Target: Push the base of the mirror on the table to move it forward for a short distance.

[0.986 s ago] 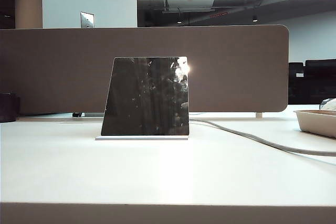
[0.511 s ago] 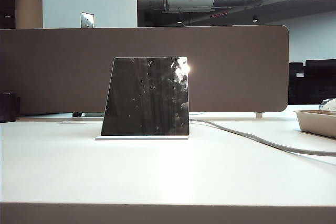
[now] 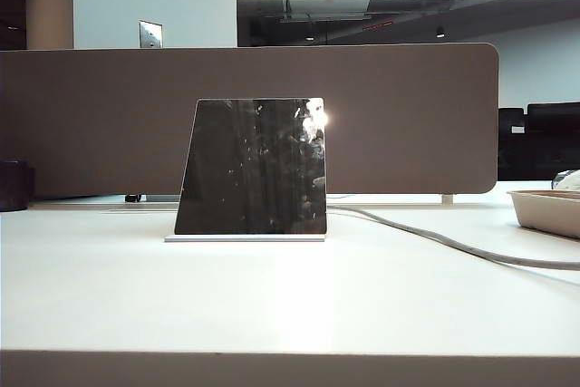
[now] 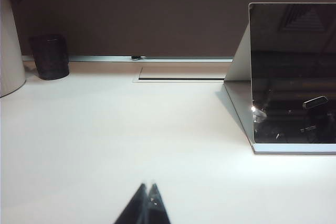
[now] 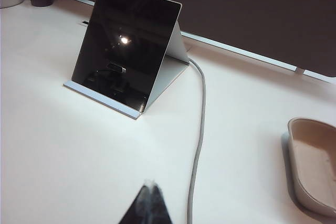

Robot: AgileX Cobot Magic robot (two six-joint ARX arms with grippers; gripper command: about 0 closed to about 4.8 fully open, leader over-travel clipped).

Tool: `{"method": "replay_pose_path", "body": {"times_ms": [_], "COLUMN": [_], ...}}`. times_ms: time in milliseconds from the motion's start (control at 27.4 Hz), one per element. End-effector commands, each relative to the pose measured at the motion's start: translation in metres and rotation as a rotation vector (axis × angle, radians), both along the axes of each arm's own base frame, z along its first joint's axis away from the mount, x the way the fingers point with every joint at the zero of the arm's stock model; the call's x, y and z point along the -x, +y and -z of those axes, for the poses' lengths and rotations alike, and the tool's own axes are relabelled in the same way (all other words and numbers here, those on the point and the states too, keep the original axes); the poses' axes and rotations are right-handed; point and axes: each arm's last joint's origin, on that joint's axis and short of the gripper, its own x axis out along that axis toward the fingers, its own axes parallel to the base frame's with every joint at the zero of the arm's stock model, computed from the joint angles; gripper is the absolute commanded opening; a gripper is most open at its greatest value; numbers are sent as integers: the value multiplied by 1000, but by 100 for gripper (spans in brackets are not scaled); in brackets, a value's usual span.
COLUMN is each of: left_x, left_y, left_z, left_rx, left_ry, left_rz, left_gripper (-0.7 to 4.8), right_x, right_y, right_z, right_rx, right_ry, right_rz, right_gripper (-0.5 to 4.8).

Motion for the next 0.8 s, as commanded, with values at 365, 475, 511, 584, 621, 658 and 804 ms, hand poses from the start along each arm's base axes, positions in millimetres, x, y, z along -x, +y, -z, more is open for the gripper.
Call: {"method": "replay_pose_path", "body": {"times_ms": [365,475,511,584,621,658,804], "left_x": [0,0,0,0,0,0,0], "left_y": [0,0,0,0,0,0,0], "left_z": [-1,-1,-1,-1,-1,-1,0], "left_rx": [-4,-4,-4,-4,-4,-4,-4], "left_ry": [-10,-10,-10,-11,-9,-5,-2], "left_rz": [1,1,1,1,2,1,1], "left_gripper": [-1,-1,-1,-1,-1,-1,-1], "right_x": [2,-2,-4,-8,-10,-12,-19], "right_y": [-22,-25,-26,-26,-26,-26,-25], "right_z": [45,58,61,68,72,75,88], "right_rx": [-71,-83,-82,-83,-85,-87,-93], "right_ry": [-174,-212,-214,-221,-229,-233,-252], "right_rz": [282,336,354,370,379,381,387], "right_gripper": [-1,-1,-1,-1,-1,-1,-1]}}
